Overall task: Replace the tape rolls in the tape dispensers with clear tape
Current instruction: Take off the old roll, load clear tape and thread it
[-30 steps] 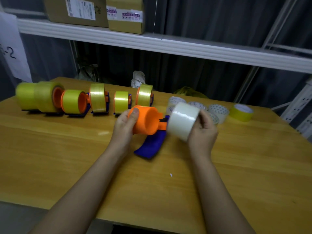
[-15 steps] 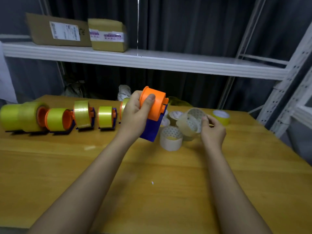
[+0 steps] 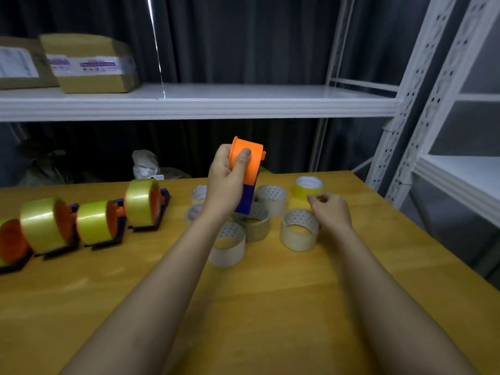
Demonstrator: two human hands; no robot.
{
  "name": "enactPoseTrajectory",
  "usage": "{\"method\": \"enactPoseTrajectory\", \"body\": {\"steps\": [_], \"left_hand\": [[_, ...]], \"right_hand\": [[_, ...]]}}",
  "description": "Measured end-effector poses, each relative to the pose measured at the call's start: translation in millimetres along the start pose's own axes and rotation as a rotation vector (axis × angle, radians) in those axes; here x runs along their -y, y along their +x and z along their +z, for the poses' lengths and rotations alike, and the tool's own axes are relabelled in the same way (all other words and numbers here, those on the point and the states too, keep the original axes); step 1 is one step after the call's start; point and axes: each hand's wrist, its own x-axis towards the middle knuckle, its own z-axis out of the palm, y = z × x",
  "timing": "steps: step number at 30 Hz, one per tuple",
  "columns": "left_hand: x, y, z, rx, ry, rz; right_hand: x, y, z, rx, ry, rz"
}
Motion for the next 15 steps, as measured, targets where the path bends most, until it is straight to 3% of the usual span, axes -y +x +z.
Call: {"method": "enactPoseTrajectory", "body": {"steps": [6,15], "left_hand": [[16,40,31,0.115,0.038,-0.019],[45,82,47,0.151,0.049,-0.013]], "right_hand": [[-1,57,16,-0.053,-0.215,-0.078],[10,120,39,0.188,-0.607,-0.075]]}}
